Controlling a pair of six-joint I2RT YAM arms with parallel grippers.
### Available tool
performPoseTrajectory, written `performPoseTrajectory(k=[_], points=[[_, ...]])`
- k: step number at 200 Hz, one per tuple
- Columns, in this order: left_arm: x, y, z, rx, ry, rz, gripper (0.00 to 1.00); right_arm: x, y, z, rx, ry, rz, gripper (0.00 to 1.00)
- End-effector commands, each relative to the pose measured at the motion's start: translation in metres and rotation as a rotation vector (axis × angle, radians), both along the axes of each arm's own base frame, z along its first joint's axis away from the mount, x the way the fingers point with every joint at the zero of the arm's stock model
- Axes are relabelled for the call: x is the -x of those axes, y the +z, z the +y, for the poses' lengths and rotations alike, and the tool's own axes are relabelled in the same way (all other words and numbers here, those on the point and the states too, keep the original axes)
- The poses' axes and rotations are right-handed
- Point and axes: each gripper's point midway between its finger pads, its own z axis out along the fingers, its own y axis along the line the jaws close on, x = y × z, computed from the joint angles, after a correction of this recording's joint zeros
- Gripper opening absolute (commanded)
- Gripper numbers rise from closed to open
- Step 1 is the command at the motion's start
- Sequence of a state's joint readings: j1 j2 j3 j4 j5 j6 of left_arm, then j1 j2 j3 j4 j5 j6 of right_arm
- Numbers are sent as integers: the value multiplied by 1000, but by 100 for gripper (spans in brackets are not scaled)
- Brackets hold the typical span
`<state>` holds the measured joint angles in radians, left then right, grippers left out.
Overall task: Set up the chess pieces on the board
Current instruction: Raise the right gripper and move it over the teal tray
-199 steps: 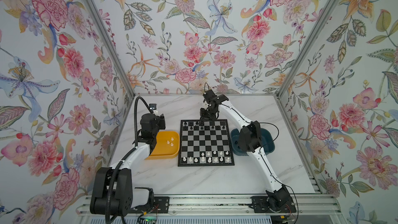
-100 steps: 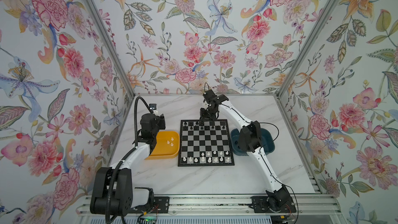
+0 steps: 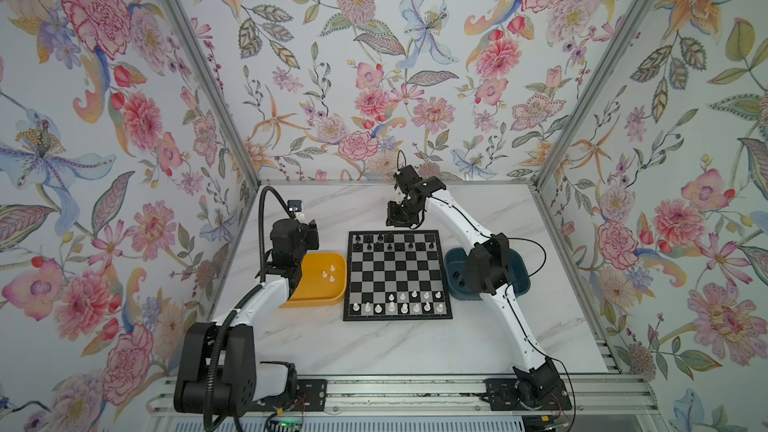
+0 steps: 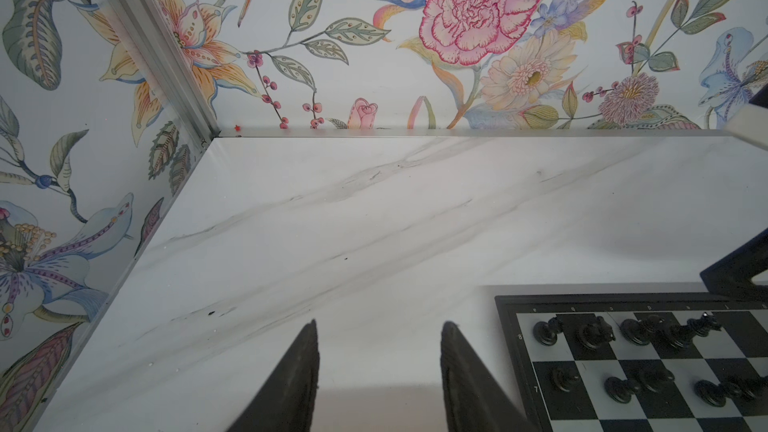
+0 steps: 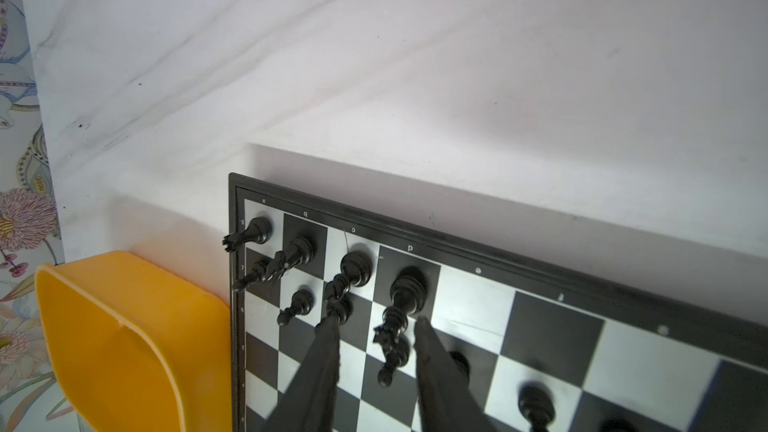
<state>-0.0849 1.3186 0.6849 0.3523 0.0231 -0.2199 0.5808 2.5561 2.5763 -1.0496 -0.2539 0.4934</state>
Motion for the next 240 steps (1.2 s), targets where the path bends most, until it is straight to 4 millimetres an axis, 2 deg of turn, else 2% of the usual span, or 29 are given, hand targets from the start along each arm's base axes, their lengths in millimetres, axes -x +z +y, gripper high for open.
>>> performPoseTrajectory(k=[1,21,45,68,93,126,157,194,215,240], points=[[-3,9,2,8,-4,-18,49,-7,52,-10,-20,-4,-114,33],[-3,13,1,10,-9,-24,50,-9,84,-25,-10,-16,-184,33],[-2,23,-1,22,-20,-47,51,-6,116,-53,21,-39,-247,32],[-1,31,0,25,-14,-65,53,4,137,-90,80,-75,-285,31],[-1,40,3,30,6,-72,59,23,143,-138,165,-123,-287,32],[-1,48,4,62,28,-95,61,57,129,-197,244,-202,-242,32],[-5,54,-1,108,19,-116,63,88,93,-234,265,-270,-171,33],[-12,56,-7,127,10,-110,65,111,55,-259,298,-313,-103,33],[-15,57,-9,131,10,-108,65,114,36,-270,308,-332,-74,34],[-17,57,-11,127,12,-105,66,110,18,-273,294,-338,-46,34]])
